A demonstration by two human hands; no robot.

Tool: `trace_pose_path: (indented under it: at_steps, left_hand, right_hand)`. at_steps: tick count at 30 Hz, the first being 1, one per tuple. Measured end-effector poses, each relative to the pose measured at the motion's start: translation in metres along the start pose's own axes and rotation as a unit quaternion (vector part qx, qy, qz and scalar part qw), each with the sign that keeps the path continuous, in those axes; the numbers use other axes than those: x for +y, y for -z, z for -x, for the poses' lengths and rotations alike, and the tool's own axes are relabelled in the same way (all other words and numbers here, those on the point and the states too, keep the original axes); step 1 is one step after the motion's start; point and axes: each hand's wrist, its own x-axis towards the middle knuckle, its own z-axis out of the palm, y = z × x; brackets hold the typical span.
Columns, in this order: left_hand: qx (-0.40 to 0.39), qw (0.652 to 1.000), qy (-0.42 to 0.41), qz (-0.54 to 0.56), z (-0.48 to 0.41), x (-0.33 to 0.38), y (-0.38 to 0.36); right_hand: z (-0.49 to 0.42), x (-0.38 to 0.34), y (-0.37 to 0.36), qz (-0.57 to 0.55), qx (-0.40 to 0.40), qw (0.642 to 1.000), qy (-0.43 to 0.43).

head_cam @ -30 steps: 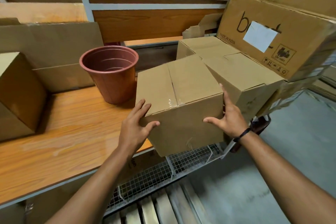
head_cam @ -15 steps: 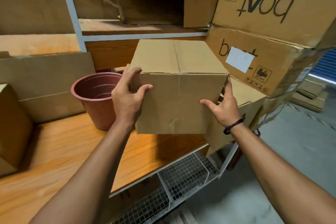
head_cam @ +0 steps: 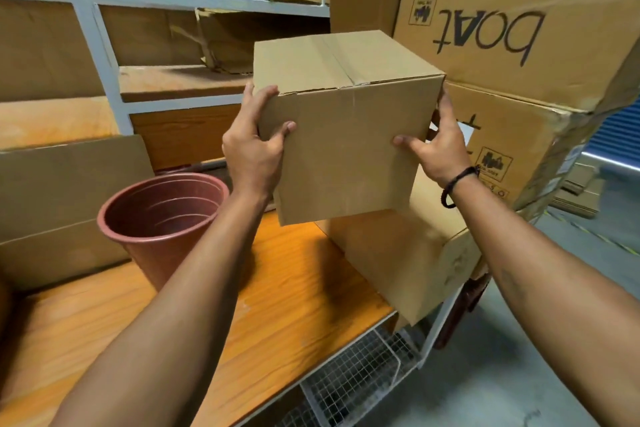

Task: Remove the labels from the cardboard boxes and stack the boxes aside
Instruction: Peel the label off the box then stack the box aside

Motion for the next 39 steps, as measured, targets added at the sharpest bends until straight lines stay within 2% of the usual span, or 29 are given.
trace_pose_path:
  at_steps: [5, 12, 17, 21, 24, 27, 29, 32, 39]
  left_hand:
    - [-0.022, 0.999, 0.0, -0.027, -0.035, -0.023, -0.068]
    - [-0.029, 0.997, 0.036, -0.061, -0.066, -0.062, -0.167]
    - [-0.045, 0.995, 0.041, -0.082, -0.069, -0.08, -0.215]
    - [-0.064, 0.996, 0.026, -0.062, -0.063, -0.087, -0.231]
    - [-0.09, 0.994, 0.053, -0.02, -0.049, -0.109, -0.228]
    - [-0.134, 0.985, 0.072, -0.081, -0.016, -0.133, -0.224]
    - [-0.164, 0.974, 0.103, -0.117, 0.005, -0.146, -0.224]
    - [-0.202, 0.964, 0.132, -0.109, 0.022, -0.153, -0.23]
    - [-0.218, 0.959, 0.134, -0.12, 0.03, -0.139, -0.257]
  right_hand:
    - [-0.064, 0.056, -0.003, -0.013, 0.009, 1.0, -0.007]
    - [-0.159, 0.138, -0.004, -0.018, -0.024, 0.999, -0.038]
    - [-0.191, 0.187, -0.005, -0.041, -0.043, 0.995, -0.082]
    - [-0.195, 0.208, -0.007, -0.068, -0.014, 0.992, -0.101]
    - [-0.189, 0.217, -0.011, -0.033, 0.047, 0.996, -0.064]
    - [-0.168, 0.213, -0.018, 0.066, 0.088, 0.992, 0.055]
    - [-0.156, 0.21, -0.027, 0.105, 0.049, 0.988, 0.1]
    - [-0.152, 0.219, -0.042, 0.127, -0.023, 0.989, 0.067]
    - [-0.168, 0.243, -0.036, 0.142, -0.058, 0.988, 0.022]
